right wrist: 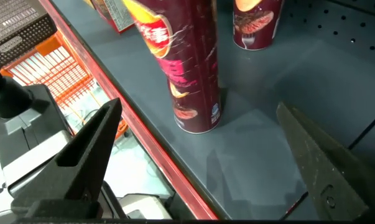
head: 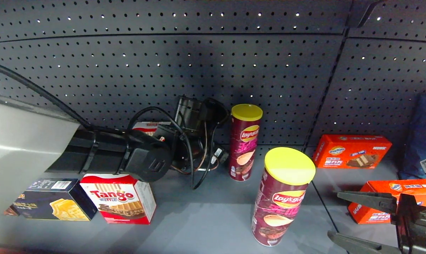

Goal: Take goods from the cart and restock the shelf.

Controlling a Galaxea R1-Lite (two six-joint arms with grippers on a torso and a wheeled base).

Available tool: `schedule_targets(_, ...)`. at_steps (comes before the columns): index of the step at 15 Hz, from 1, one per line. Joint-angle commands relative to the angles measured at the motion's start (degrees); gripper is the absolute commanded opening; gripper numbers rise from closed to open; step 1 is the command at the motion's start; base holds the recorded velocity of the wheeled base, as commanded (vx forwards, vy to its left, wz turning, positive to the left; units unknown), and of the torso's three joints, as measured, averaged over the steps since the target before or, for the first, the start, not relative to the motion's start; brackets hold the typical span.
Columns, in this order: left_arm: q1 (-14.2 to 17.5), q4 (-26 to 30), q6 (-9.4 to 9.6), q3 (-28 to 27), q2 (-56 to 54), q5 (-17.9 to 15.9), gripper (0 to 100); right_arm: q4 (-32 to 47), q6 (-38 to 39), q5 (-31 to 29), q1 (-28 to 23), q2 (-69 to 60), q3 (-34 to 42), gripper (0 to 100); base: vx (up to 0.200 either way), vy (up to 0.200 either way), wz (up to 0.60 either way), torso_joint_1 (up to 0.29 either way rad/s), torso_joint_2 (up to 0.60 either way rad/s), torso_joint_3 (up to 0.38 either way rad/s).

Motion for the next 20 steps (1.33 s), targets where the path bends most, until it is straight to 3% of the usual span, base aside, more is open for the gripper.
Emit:
schedule_targets(1,-0.02,-0.01,0.02,-0.28,0.75,-0.08,100,-0.01,0.01,0.05,0.06,0.06,-0.02,100,0.0,0.0,0.0,0.0,0.0,0.0)
schedule_targets(5,-0.02,-0.01,0.02,-1.16,1.54,-0.16,100,-0.01,0.01,0.05,0.06,0.06,-0.02,100,0.0,0.0,0.0,0.0,0.0,0.0)
schedule_targets(8,-0.02,-0.01,-1.13,-1.77,2.51,-0.16,100,-0.01,0.01,0.05,0.06,0.06,0.07,100,0.0,0.0,0.0,0.0,0.0,0.0)
schedule_targets(15,-0.02,-0.01,-1.13,-2.91,3.47,-0.34,100,-0.01,0.01,0.05,0.06,0.14,0.15,100,0.0,0.0,0.0,0.0,0.0,0.0)
schedule_targets(20,0.15,0.08,-1.92,-0.98,1.89,-0.16,100,-0.01,0.01,0.05,0.06,-0.29,0.33,100,0.0,0.0,0.0,0.0,0.0,0.0)
